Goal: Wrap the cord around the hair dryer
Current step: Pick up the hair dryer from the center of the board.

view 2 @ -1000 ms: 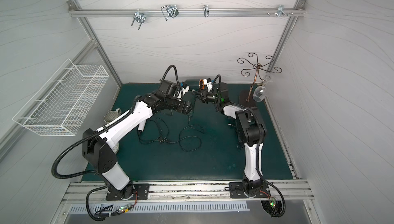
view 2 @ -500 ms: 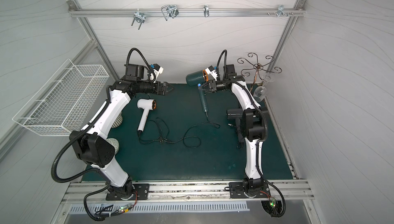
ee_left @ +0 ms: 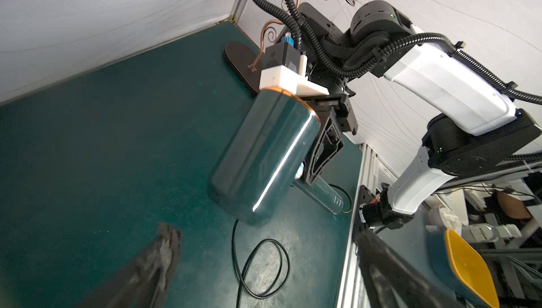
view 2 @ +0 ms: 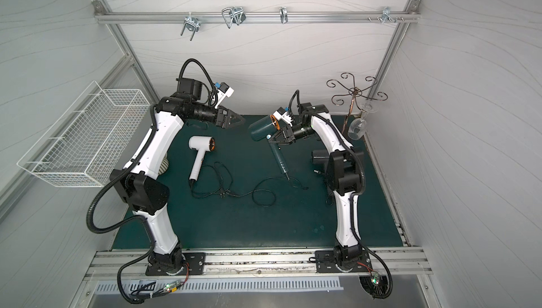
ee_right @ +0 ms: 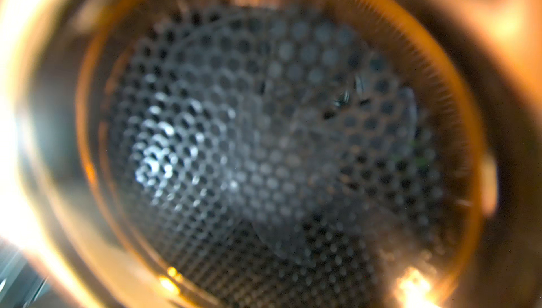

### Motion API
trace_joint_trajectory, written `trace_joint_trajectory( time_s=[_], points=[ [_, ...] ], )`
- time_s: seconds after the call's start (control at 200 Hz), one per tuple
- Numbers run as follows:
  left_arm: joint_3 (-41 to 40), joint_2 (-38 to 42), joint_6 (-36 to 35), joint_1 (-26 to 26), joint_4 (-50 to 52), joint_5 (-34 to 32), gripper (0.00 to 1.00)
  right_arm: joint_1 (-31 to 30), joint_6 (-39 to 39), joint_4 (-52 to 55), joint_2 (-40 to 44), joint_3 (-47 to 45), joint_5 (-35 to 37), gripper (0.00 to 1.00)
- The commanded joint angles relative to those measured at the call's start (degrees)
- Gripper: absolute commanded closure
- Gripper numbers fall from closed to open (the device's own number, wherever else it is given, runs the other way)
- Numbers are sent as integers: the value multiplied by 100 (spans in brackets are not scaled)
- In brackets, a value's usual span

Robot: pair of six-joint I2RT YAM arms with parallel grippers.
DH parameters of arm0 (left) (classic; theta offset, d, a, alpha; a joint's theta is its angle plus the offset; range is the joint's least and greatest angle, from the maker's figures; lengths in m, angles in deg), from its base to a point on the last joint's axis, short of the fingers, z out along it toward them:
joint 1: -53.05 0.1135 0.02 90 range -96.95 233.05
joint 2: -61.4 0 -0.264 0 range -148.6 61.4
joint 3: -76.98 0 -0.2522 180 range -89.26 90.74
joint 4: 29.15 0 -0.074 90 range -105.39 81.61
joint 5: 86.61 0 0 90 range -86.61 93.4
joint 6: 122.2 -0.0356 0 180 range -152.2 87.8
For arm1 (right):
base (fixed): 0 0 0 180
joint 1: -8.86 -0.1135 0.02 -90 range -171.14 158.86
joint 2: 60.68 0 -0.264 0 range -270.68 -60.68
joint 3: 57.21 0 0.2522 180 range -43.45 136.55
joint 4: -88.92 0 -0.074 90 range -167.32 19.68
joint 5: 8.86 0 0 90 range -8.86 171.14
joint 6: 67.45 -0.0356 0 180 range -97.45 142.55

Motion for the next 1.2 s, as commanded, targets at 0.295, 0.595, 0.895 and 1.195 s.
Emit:
trace_joint_trajectory(
  time_s=[0.295,0.595,0.895,1.195],
  points=[
    [-567,279,-1048,14,762,1165,4,-902,1004,1273,108,816,-282,98],
    [-1521,766,-956,-178,442,2026,6,-1152,1162,1498,86,898,-99,98],
    [-2143,1303,-921,-818,287,2168,10,-1179,1263,1602,32,813,142,99],
    [-2223,1377,-838,-1408,340,1975,21,-975,897,1521,-376,1551,513,99]
  ],
)
